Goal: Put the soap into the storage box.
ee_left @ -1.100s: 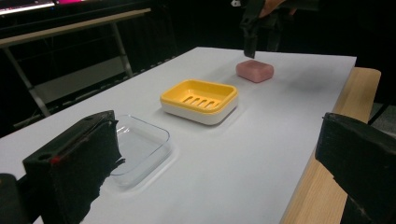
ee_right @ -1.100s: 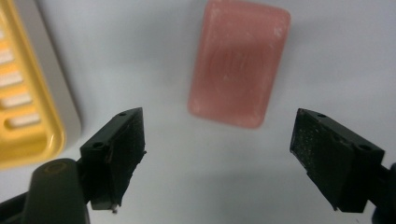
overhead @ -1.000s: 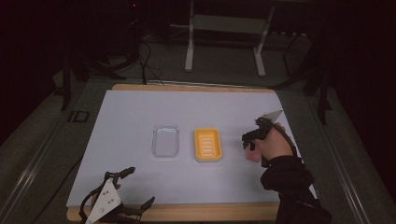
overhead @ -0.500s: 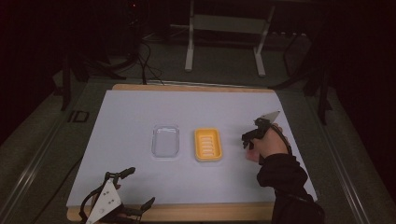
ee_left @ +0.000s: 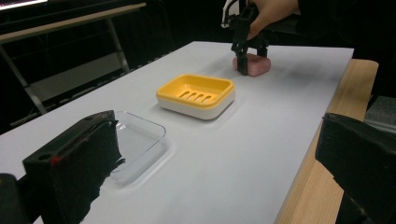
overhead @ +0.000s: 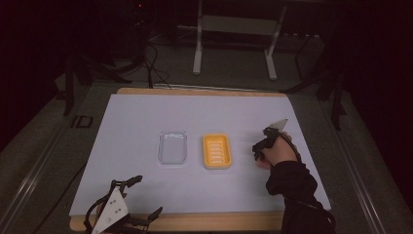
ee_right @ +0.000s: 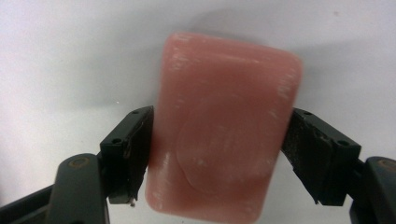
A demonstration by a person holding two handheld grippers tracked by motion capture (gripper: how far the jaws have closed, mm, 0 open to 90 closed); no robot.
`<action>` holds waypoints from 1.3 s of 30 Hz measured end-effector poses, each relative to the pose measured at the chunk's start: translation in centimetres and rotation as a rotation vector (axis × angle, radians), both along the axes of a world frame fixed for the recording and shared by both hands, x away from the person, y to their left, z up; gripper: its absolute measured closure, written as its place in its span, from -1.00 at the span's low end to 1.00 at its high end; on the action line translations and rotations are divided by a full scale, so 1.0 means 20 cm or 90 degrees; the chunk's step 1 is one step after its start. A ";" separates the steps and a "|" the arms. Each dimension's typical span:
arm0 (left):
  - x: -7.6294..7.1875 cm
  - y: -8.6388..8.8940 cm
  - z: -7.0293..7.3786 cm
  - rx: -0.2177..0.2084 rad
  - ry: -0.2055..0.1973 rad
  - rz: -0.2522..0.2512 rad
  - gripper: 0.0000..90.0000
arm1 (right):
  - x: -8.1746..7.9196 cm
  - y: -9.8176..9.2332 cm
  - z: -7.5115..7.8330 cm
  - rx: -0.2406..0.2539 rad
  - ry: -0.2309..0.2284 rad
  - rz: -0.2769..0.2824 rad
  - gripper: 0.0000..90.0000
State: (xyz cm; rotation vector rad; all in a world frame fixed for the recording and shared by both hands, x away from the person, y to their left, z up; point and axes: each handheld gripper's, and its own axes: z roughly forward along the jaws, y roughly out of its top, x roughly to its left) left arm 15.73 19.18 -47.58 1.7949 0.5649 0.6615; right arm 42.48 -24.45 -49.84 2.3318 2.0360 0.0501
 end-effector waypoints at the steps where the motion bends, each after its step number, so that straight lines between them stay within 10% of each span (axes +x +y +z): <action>1: 0.00 0.00 0.00 0.000 0.000 0.000 -0.99 | 0.00 0.00 0.00 0.006 0.006 0.001 -0.35; 17: 0.00 0.00 0.00 0.005 0.000 0.001 -0.99 | -0.01 -0.02 0.04 0.022 0.001 0.004 -0.17; 39: 0.00 0.00 0.00 0.005 -0.002 0.005 -0.99 | -0.06 0.05 0.37 0.043 -0.021 0.054 -0.16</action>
